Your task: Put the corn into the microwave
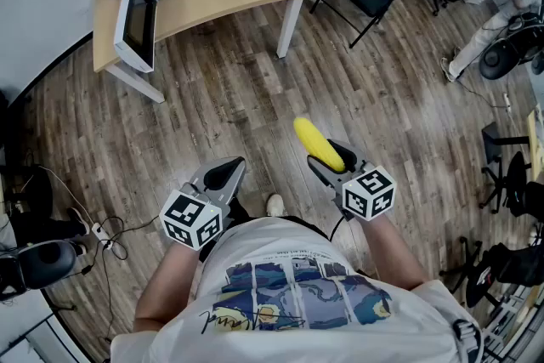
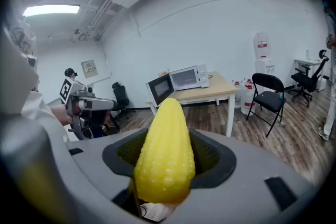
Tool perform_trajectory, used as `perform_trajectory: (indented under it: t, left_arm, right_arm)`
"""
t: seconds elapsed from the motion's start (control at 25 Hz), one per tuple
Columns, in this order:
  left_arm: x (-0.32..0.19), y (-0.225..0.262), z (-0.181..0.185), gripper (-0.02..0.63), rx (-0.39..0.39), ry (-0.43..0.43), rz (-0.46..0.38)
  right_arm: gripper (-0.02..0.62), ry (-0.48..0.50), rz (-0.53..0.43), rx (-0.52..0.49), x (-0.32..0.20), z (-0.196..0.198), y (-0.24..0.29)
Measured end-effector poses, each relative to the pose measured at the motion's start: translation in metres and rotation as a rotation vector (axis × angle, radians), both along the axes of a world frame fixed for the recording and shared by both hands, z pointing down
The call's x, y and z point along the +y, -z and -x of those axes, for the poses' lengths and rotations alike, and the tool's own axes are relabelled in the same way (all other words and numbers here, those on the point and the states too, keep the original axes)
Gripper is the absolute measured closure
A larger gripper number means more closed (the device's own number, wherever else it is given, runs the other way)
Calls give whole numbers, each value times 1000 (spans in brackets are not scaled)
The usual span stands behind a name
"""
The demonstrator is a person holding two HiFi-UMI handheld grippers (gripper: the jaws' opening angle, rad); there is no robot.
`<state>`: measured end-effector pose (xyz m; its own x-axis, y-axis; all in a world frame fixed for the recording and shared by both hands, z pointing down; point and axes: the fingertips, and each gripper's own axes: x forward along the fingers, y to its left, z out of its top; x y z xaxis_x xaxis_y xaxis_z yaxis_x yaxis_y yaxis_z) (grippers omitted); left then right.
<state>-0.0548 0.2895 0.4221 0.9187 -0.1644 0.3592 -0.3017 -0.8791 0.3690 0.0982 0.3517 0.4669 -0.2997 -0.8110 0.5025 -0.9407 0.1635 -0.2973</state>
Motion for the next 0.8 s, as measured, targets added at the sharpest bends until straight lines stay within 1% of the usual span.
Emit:
perform_trajectory:
  t: [0.16, 0.32, 0.52, 0.68, 0.8]
  left_arm:
    - [4, 3, -12, 600, -11, 10, -3]
    - [-18, 3, -25, 600, -13, 7, -10]
    - [-70, 1, -57, 600, -4, -50, -58]
    - [-127, 12, -79, 600, 25, -60, -65]
    - [-167, 21, -84, 600, 52, -71, -79]
  right_arm:
    - [347, -6, -7, 17, -4, -24, 2]
    - [347, -13, -19, 21, -36, -41, 0]
    - [347, -18, -18, 48, -93, -61, 2]
    - [347, -46, 6, 58, -144, -77, 0]
    - [347, -44, 16, 67, -192, -86, -5]
